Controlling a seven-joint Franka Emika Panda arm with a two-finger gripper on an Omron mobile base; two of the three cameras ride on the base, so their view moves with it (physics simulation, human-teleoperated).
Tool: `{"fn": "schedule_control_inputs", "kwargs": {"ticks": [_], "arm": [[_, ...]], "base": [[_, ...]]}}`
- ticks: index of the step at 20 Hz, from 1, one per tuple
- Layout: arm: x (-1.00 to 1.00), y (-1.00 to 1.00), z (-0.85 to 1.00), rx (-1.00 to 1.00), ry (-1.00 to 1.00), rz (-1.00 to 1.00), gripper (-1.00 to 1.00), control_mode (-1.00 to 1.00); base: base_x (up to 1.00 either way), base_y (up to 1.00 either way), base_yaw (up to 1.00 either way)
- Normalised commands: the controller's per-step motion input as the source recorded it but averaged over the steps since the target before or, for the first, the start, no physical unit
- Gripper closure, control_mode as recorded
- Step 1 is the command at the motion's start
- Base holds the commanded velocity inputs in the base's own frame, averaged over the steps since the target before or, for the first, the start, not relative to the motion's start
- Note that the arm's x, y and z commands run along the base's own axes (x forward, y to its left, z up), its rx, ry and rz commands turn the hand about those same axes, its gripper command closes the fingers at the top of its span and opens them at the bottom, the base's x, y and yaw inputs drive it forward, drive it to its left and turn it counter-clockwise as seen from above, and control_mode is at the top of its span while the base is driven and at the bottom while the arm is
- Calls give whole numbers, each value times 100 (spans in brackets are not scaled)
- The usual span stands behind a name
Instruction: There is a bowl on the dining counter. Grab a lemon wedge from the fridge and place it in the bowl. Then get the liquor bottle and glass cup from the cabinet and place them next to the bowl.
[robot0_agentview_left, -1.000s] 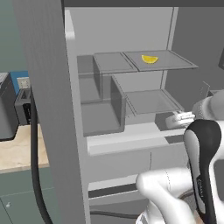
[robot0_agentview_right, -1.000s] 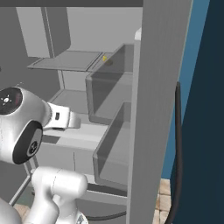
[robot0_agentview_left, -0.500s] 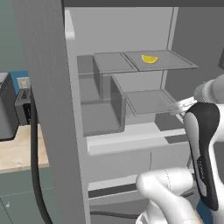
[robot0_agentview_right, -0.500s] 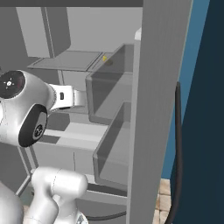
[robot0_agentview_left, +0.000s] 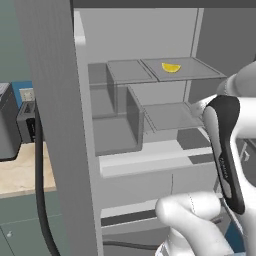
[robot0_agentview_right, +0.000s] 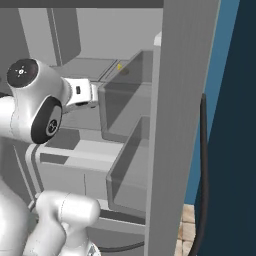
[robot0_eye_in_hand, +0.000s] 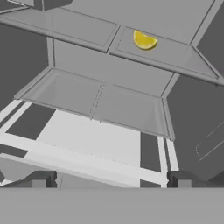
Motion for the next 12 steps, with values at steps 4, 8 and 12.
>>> {"fn": "schedule_control_inputs", "kwargs": {"ticks": [4,8,12], "arm": [[55,-20,0,0,-2,2,-100,-100],[76,-10,7,0,3,1,-100,-100],[72,0,21,0,4,0,-100,-100]], "base": [[0,0,0],[0,0,0],[0,0,0]]}}
